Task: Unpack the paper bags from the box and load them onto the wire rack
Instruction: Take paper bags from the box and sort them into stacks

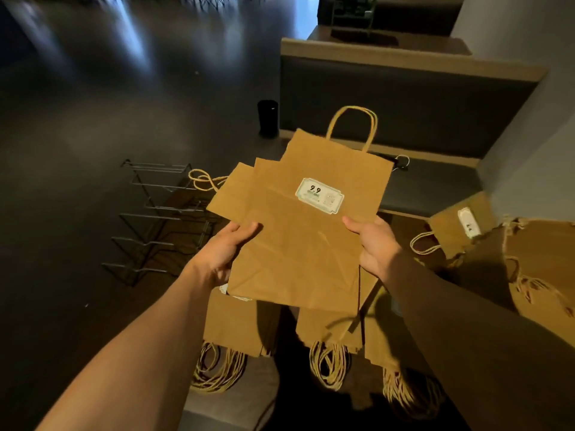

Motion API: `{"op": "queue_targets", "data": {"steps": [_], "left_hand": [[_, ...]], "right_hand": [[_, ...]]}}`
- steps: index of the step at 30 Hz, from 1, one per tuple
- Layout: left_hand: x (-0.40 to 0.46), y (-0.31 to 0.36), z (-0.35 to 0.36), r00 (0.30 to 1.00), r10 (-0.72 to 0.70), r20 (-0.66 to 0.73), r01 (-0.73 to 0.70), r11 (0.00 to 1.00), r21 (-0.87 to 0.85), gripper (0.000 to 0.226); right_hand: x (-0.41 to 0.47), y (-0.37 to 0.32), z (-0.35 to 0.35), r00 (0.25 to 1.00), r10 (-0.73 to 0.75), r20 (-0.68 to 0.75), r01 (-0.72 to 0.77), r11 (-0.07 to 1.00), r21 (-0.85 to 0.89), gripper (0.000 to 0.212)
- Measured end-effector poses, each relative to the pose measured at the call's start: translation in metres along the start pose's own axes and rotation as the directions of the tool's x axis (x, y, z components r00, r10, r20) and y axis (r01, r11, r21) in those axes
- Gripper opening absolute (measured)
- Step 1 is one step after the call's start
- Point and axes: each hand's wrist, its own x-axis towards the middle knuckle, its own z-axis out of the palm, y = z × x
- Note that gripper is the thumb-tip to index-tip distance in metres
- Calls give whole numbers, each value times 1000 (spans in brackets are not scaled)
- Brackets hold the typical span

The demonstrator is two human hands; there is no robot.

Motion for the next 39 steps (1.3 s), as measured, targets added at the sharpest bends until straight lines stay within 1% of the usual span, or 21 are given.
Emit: {"op": "queue_targets", "data": {"steps": [3,6,9,11,13,15,18,20,21,22,23,24,25,26,27,30,31,33,35,37,39], "left_hand": [[-2,2,-8,1000,16,-23,-15,999,43,27],[-2,2,-13,995,-33,-94,43,994,104,37],[-1,-2,-18,990,-31,-138,53,986,161,31],[0,-3,-21,994,-24,-110,40,988,149,27],[4,-3,-27,988,-2,-155,20,993,114,31],[10,0,-36,976,16,-217,-6,999,47,41],[11,7,-41,956,61,-287,-58,998,20,47],[14,10,-41,936,88,-341,-88,996,17,47],[16,12,-43,928,104,-357,-109,994,4,50],[17,14,-41,927,125,-354,-137,991,-7,53],[18,15,-39,930,149,-337,-165,986,-20,59],[18,16,-37,931,173,-322,-195,980,-38,63],[15,18,-33,938,188,-292,-216,974,-64,62],[14,19,-28,947,192,-256,-222,970,-95,59],[13,21,-23,958,191,-212,-221,966,-132,57],[10,21,-10,967,204,-155,-232,953,-196,64],[6,21,-9,964,203,-172,-235,953,-189,63],[3,14,-20,960,183,-212,-223,957,-183,64],[-1,4,-34,967,156,-201,-202,951,-236,70],[-5,-2,-40,974,136,-180,-184,938,-292,63],[-5,-4,-40,975,142,-169,-189,934,-304,53]], "right_hand": [[2,6,12,997,-10,-77,15,998,59,23],[3,11,15,999,-4,-34,5,999,49,29],[2,12,18,999,43,-22,-43,999,23,30],[3,9,18,995,61,-75,-60,998,16,29],[6,1,14,990,69,-122,-68,998,13,32],[8,-10,10,987,83,-141,-95,992,-85,31],[4,-34,12,989,22,-147,-84,898,-432,22],[-2,-50,25,992,-118,-41,49,670,-740,22],[-3,-57,34,984,-164,71,139,447,-884,23],[-4,-62,44,969,-175,176,203,150,-968,24],[-7,-66,56,942,-188,278,250,-157,-955,26],[-8,-66,69,901,-198,385,283,-404,-870,26],[-9,-64,81,835,-216,506,319,-560,-765,25],[-15,-60,94,756,-233,612,353,-642,-680,25],[-20,-53,105,675,-252,694,399,-666,-630,27],[-30,-29,126,486,-381,787,524,-594,-611,42],[-32,-23,130,473,-452,756,529,-541,-654,58],[-31,-15,137,594,-566,571,473,-328,-818,98],[-25,-6,139,791,-514,332,352,-63,-934,129],[-20,2,139,914,-368,172,238,141,-961,141],[-15,10,141,966,-230,114,184,313,-932,142]]}}
